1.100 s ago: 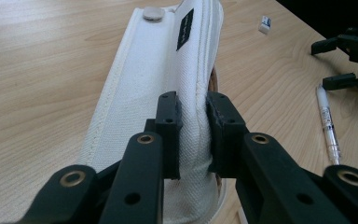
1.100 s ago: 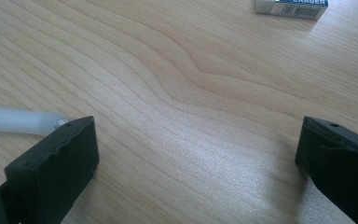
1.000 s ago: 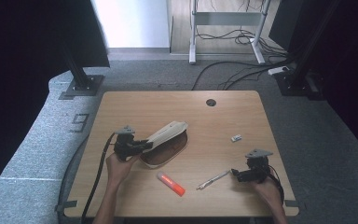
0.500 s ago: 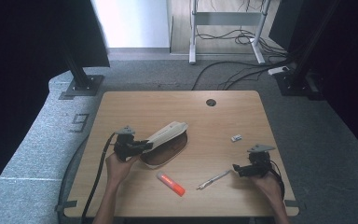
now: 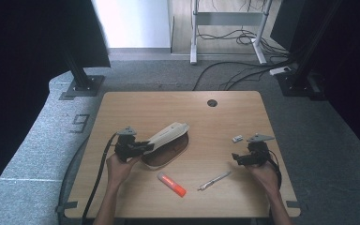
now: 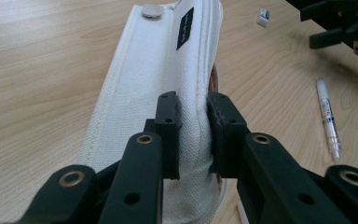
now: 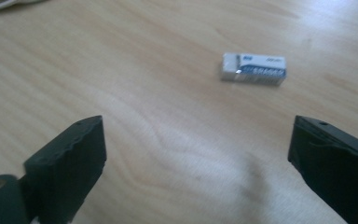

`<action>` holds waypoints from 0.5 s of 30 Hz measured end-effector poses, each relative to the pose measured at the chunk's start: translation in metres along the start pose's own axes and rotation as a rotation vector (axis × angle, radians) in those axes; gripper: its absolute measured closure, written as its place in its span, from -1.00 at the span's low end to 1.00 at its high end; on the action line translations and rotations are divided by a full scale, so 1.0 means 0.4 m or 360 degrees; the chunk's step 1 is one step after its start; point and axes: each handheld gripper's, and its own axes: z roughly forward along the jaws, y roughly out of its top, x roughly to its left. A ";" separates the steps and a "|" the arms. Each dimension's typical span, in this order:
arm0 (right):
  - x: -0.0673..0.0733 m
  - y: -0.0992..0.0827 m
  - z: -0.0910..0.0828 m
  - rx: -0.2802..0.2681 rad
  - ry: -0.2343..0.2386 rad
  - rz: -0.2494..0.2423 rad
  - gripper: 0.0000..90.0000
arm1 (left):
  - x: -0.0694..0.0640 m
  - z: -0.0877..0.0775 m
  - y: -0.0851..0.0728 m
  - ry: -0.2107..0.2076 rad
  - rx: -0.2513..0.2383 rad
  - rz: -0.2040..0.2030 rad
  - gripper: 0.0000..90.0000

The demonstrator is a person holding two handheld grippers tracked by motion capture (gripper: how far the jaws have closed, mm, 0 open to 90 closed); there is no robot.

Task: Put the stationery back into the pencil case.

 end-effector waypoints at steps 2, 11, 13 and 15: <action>-0.002 0.004 0.002 0.0002 -0.0008 0.0003 -0.81 | -0.001 0.000 0.000 0.0002 0.0001 0.0000 0.67; -0.039 0.040 0.038 0.0002 -0.0055 0.0041 -0.58 | -0.003 0.001 0.000 0.0009 0.0003 0.0008 0.67; -0.044 0.046 0.043 0.0002 -0.0065 0.0041 -0.52 | -0.003 0.001 0.000 0.0007 0.0006 0.0008 0.67; -0.049 0.053 0.047 -0.0011 -0.0067 0.0053 -0.47 | -0.004 0.001 0.000 0.0007 0.0009 0.0009 0.67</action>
